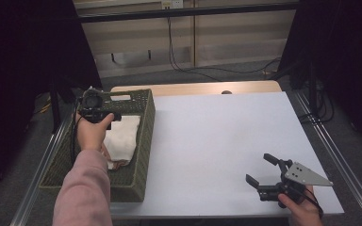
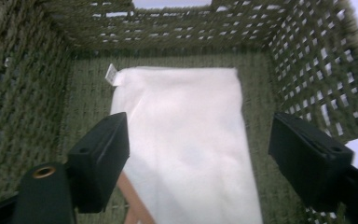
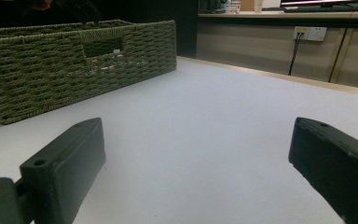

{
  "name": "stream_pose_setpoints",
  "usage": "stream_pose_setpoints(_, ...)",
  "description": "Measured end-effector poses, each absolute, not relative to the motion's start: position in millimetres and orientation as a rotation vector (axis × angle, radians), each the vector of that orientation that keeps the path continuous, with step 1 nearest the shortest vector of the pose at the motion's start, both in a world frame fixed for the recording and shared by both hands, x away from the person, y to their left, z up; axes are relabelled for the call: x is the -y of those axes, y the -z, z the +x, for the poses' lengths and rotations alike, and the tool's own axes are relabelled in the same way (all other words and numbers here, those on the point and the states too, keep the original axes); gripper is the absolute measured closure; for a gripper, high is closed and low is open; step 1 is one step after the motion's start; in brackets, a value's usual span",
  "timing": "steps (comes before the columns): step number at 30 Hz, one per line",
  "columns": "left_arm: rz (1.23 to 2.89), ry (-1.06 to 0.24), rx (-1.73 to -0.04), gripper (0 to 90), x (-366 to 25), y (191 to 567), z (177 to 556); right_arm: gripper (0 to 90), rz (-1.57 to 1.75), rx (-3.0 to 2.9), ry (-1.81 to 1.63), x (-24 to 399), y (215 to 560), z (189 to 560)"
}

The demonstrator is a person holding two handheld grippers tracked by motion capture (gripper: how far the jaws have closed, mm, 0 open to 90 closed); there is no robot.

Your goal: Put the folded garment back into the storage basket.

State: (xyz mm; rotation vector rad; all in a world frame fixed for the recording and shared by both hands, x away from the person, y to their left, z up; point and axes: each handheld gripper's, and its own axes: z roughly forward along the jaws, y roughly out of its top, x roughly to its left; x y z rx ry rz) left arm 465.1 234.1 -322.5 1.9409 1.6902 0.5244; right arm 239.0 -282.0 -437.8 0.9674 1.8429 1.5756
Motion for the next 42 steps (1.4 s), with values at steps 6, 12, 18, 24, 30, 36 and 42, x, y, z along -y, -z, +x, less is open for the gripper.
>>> stream_pose_setpoints(6,1.898,-0.585,-1.634,11.2,-236.3,325.9,460.5,3.1,0.958,-1.841,-1.580,281.7,437.4,239.1)
stream_pose_setpoints(12,1.852,-0.627,-1.593,10.7,-236.3,326.8,454.1,3.1,0.961,-1.842,-1.585,282.1,437.4,239.2)
stream_pose_setpoints(18,1.801,-0.669,-1.527,9.5,-237.3,326.5,447.6,3.1,0.965,-1.837,-1.583,281.5,437.3,239.1)
stream_pose_setpoints(24,1.767,-0.722,-1.462,8.0,-235.4,328.8,445.4,3.1,0.960,-1.840,-1.577,281.5,437.2,239.3)
stream_pose_setpoints(30,1.736,-0.727,-1.448,7.8,-235.8,328.6,441.3,3.1,0.961,-1.839,-1.584,281.9,437.3,239.3)
stream_pose_setpoints(36,1.736,-0.727,-1.418,7.7,-234.8,326.8,434.7,3.1,0.959,-1.839,-1.583,281.9,437.1,239.3)
stream_pose_setpoints(42,1.717,-0.735,-1.371,7.7,-232.9,324.8,424.9,3.1,0.959,-1.836,-1.582,281.6,436.8,239.2)
